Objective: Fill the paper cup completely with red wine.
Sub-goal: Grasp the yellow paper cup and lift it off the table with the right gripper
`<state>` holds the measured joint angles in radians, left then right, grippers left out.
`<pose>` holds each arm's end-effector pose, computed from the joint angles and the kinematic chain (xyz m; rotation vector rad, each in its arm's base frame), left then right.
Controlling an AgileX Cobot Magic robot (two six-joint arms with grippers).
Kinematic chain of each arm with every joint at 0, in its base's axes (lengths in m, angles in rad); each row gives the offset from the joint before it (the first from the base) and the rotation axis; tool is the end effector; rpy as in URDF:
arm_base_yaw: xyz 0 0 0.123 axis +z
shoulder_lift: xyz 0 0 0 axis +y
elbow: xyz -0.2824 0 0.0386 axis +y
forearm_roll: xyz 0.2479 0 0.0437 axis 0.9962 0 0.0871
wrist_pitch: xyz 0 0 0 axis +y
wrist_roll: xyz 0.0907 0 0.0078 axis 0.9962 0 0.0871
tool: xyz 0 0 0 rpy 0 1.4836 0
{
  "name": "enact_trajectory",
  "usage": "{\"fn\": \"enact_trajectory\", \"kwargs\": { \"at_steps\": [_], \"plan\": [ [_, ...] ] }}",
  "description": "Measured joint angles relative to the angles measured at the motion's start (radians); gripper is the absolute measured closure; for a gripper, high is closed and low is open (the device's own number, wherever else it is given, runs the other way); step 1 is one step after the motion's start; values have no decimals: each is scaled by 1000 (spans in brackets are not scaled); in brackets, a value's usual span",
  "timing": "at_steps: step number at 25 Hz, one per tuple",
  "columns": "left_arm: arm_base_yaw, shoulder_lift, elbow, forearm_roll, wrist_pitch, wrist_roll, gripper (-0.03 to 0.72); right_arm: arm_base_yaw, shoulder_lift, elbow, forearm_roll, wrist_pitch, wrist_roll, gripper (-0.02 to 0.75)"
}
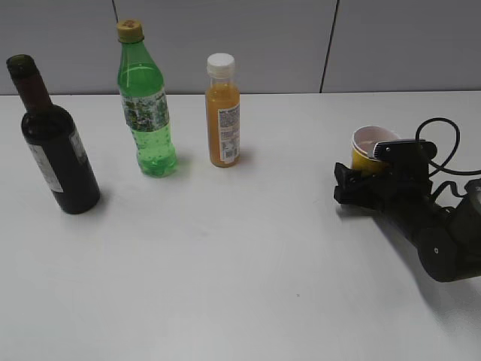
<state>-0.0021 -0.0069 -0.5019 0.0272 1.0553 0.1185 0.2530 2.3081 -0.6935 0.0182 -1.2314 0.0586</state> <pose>-0.0059 0.0022 0.2781 0.1211 2.0278 0.1058 0.3279 0.0832 0.0299 -0.1642 1.8646 0.2033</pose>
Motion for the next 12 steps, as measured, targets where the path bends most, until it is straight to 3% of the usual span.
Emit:
{"fn": "enact_trajectory", "kwargs": {
  "at_steps": [12],
  "plan": [
    [0,0,0,0,0,0,458,0,21,-33,1,-10,-1,164]
  ]
}}
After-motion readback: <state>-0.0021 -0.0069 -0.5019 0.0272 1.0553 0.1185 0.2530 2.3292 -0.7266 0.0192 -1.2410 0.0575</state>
